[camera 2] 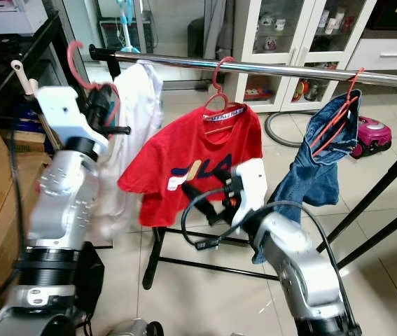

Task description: Hang hanger

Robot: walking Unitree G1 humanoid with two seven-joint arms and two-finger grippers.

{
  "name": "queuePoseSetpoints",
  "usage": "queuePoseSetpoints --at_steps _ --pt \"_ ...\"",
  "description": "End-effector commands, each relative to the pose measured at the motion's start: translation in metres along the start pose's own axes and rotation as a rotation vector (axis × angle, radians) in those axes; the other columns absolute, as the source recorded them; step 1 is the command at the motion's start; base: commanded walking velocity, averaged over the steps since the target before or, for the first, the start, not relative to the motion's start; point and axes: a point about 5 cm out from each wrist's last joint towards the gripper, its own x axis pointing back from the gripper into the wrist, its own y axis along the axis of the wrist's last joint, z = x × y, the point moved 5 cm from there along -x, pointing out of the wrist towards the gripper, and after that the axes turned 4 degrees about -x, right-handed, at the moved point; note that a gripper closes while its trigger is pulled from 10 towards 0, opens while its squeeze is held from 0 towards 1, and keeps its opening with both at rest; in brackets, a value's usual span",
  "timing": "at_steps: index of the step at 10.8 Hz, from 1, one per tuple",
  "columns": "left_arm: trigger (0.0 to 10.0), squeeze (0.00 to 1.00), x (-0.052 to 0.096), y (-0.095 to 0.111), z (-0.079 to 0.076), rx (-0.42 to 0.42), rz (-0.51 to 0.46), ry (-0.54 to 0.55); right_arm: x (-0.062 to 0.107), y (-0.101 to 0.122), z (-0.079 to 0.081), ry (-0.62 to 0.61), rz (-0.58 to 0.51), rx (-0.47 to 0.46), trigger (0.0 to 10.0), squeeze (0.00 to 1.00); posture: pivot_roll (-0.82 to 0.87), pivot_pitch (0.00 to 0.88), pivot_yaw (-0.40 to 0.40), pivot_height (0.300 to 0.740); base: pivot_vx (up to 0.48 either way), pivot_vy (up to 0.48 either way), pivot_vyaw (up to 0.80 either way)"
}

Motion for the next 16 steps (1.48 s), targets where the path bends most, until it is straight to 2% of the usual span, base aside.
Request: queuePoseSetpoints --at_steps 1,2,3,4,5,6,7,8,11,13,14,16 --pt "10.0 0.0 -0.001 0.018 -0.001 0.013 -0.054 -0.022 -0.002 0.007 -0.002 0.007 -0.017 0.025 10.0 0.0 -0.04 0.0 0.042 0.74 0.0 0.0 0.0" --pt "10.0 0.0 0.001 0.024 0.005 0.025 -0.056 -0.026 -0.005 0.013 -0.001 0.033 -0.027 0.04 10.0 0.0 -0.03 0.0 0.04 0.74 0.0 0.0 0.0" --pt "10.0 0.0 0.005 0.028 0.016 0.024 -0.05 -0.027 -0.005 0.021 -0.005 0.043 -0.037 0.054 10.0 0.0 -0.02 0.0 0.038 0.74 0.0 0.0 0.0" --pt "10.0 0.0 0.008 0.029 0.02 0.042 -0.045 -0.032 -0.005 0.025 -0.008 0.044 -0.036 0.067 10.0 0.0 -0.02 0.0 0.037 0.74 0.0 0.0 0.0" --pt "10.0 0.0 0.015 0.041 0.018 0.071 -0.07 -0.088 -0.003 0.031 -0.017 0.043 -0.034 0.088 10.0 0.0 -0.01 0.0 0.03 0.74 0.0 0.0 0.0" --pt "10.0 0.0 0.023 0.039 0.005 0.097 -0.048 -0.18 -0.002 0.035 -0.024 0.037 -0.034 0.098 10.0 0.0 0.0 0.0 0.026 0.74 0.0 0.0 0.0" --pt "10.0 0.0 0.035 0.031 -0.01 0.136 0.015 -0.32 -0.002 0.038 -0.029 0.026 -0.042 0.093 10.0 0.0 0.01 0.0 0.023 0.74 0.0 0.0 0.0" --pt "10.0 0.0 0.042 0.028 -0.012 0.154 0.046 -0.379 -0.002 0.038 -0.03 0.025 -0.042 0.089 10.0 0.0 0.01 0.0 0.023 0.74 0.0 0.0 0.0" --pt "10.0 0.0 0.048 0.042 0.004 0.175 0.009 -0.456 -0.004 0.03 -0.03 0.032 -0.032 0.064 10.0 0.0 0.02 0.0 0.016 0.74 0.0 0.0 0.0" --pt "10.0 0.0 0.05 0.047 0.015 0.234 0.029 -0.542 -0.003 0.028 -0.034 0.026 -0.029 0.059 10.0 0.0 0.02 0.0 0.012 0.74 0.0 0.0 0.0" --pt "10.0 0.0 0.052 0.049 0.016 0.245 0.03 -0.572 -0.002 0.028 -0.036 0.022 -0.028 0.059 10.0 0.0 0.02 0.0 0.012 0.74 0.0 0.0 0.0" --pt "10.0 0.0 0.066 0.056 0.013 0.312 0.051 -0.721 0.0 0.03 -0.042 0.013 -0.024 0.062 10.0 0.0 0.02 0.0 0.011 0.74 0.0 0.0 0.0"
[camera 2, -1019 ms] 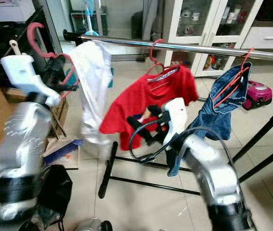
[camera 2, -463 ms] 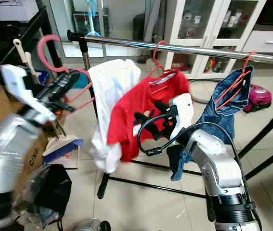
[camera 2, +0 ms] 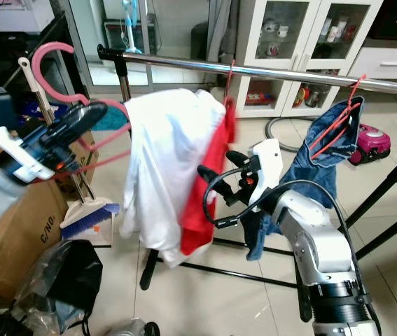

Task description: Hang hanger

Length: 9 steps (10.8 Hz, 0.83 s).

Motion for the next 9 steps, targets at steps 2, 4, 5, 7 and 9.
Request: queuePoseSetpoints --at_steps 2,4,5,7,9 --pt "10.0 0.0 0.005 0.0 -0.018 0.008 0.031 -0.135 0.008 0.019 -0.01 0.026 0.003 0.079 10.0 0.0 0.02 0.0 0.017 0.74 0.0 0.0 0.0" --pt "10.0 0.0 0.007 -0.005 -0.02 0.015 0.072 -0.17 0.022 0.039 -0.011 0.098 0.046 0.201 10.0 0.0 0.01 0.0 0.024 0.74 0.0 0.0 0.0" --pt "10.0 0.0 0.006 -0.007 -0.019 0.017 0.08 -0.187 0.037 0.06 -0.003 0.196 0.063 0.254 10.0 1.0 0.0 0.0 0.029 0.74 0.0 0.0 0.0" --pt "10.0 0.0 0.004 -0.009 -0.024 0.019 0.093 -0.223 0.049 0.075 0.01 0.311 0.096 0.33 10.0 1.0 -0.01 0.0 0.034 0.74 0.0 0.0 0.0" --pt "10.0 0.0 0.0 -0.011 -0.026 0.015 0.103 -0.253 0.055 0.092 0.018 0.37 0.094 0.401 10.0 1.0 -0.01 0.0 0.036 0.74 0.0 0.0 0.0"
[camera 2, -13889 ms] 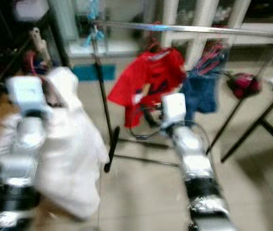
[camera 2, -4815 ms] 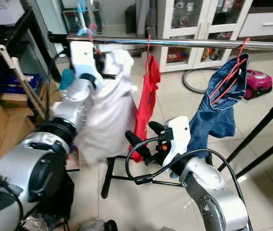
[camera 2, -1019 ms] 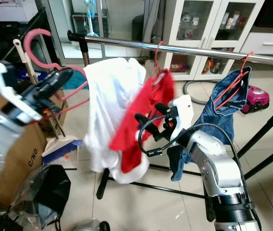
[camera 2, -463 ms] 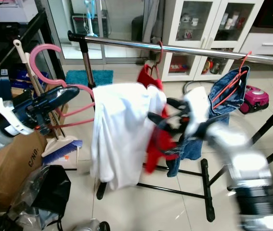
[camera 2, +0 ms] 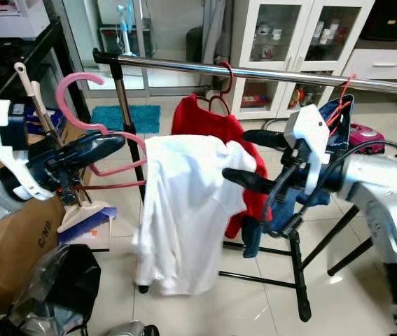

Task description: Hang hanger

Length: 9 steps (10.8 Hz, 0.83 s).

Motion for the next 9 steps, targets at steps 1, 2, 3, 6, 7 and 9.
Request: queuePoseSetpoints --at_steps 1,2,3,6,7,9 --pt "10.0 0.0 -0.004 0.004 -0.002 -0.019 0.001 -0.032 0.003 0.013 0.001 0.014 -0.016 0.05 10.0 1.0 -0.01 0.0 0.036 0.74 0.0 0.0 0.0" --pt "10.0 0.0 -0.007 0.002 -0.005 -0.017 0.005 -0.054 -0.003 0.01 0.0 0.014 -0.009 0.067 10.0 1.0 -0.01 0.0 0.036 0.74 0.0 0.0 0.0" --pt "10.0 0.0 -0.01 0.001 -0.008 -0.016 0.005 -0.069 -0.01 0.006 -0.003 -0.01 -0.003 0.087 10.0 1.0 -0.02 0.0 0.038 0.74 0.0 0.0 0.0" --pt "10.0 0.0 -0.017 0.005 -0.016 -0.02 -0.001 -0.126 -0.03 -0.004 -0.006 0.006 0.013 0.117 10.0 0.0 -0.02 0.0 0.045 0.74 0.0 0.0 0.0" --pt "10.0 0.0 -0.02 0.006 -0.018 -0.027 0.002 -0.142 -0.034 -0.008 -0.004 0.035 0.027 0.108 10.0 0.0 -0.01 0.0 0.043 0.74 0.0 0.0 0.0" --pt "10.0 0.0 -0.019 0.008 -0.017 -0.035 0.0 -0.143 -0.03 -0.012 -0.007 0.035 0.043 0.111 5.0 0.0 -0.01 0.0 0.042 0.74 0.0 0.0 0.0"
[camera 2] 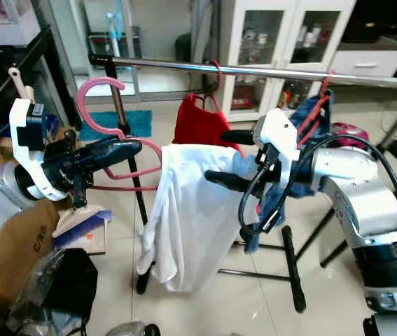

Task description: Hang hanger

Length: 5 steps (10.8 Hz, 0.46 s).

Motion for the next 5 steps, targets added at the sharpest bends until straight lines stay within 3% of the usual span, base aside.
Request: queuePoseSetpoints --at_steps 1,5 --pt "10.0 0.0 -0.0038 0.0096 -0.0046 -0.041 -0.011 -0.036 0.0025 0.0062 -0.003 0.004 -0.01 0.028 0.0 0.0 -0.01 0.0 0.042 0.74 0.0 0.0 0.0" --pt "10.0 0.0 -0.0045 0.0061 -0.0056 -0.046 0.011 -0.062 0.0064 0.011 -0.0003 0.039 -0.048 -0.005 0.0 0.0 -0.02 0.0 0.046 0.74 0.0 0.0 0.0"
